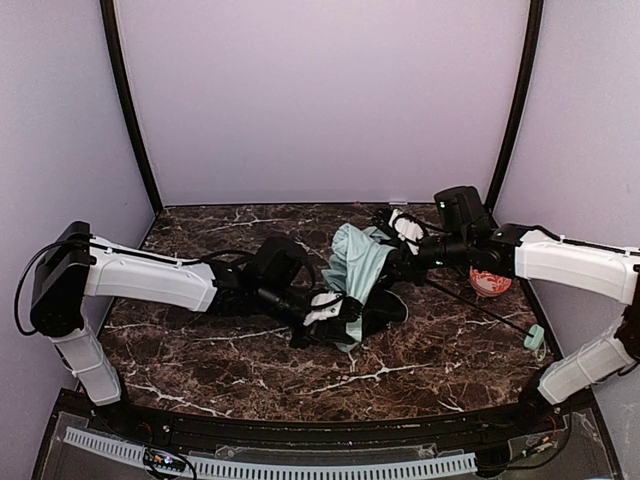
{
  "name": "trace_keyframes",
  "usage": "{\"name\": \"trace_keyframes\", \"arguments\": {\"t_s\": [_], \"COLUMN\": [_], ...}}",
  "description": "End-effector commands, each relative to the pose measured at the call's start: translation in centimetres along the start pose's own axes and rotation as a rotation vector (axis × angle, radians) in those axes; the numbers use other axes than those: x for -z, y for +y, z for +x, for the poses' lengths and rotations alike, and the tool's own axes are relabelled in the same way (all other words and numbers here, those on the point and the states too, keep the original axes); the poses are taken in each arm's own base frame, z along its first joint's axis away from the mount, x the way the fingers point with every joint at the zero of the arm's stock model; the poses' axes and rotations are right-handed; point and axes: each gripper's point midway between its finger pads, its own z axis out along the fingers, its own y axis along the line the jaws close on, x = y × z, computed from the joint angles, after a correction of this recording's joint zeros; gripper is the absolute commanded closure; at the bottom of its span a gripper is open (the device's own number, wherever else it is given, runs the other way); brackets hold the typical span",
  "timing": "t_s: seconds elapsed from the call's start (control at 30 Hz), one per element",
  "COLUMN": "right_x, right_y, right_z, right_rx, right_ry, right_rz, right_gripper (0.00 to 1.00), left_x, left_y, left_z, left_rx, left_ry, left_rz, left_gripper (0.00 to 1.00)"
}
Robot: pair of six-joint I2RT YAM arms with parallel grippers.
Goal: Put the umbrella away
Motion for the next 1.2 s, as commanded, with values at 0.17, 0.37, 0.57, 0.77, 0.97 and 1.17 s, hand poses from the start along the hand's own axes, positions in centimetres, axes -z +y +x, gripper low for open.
{"name": "trace_keyframes", "arguments": {"t_s": [0.17,0.37,0.57,0.77,0.97,1.17], "right_x": [3.0,7.0,9.9,10.8,10.9,10.8], "right_y": [-2.5,-2.1,-1.4,-1.1,-1.2,-1.8], "right_z": [-5.2,-9.0,-11.3,-12.5,-13.2,-13.4], "right_rx": [0.043,0.138,0.206,0.203,0.19,0.163], "right_ry": [-0.162,-0.291,-0.382,-0.434,-0.46,-0.464], "right_rz": [0.156,0.184,0.194,0.186,0.184,0.207], "right_gripper": [1.0,1.0,1.0,1.0,1.0,1.0], "left_x": [2.7,6.6,12.6,14.5,11.8,8.9], "left_y": [0.3,-1.3,-2.1,7.8,8.4,7.7], "left_z": [-1.3,-4.9,-8.4,-6.7,-7.8,-8.0], "left_rx": [-0.007,-0.03,-0.193,0.037,-0.082,-0.103], "left_ry": [0.03,-0.051,-0.262,-0.253,-0.284,-0.29], "left_rz": [-0.094,-0.111,-0.293,-0.611,-0.632,-0.54], "left_gripper": [0.9,0.5,0.41,0.44,0.32,0.38]}}
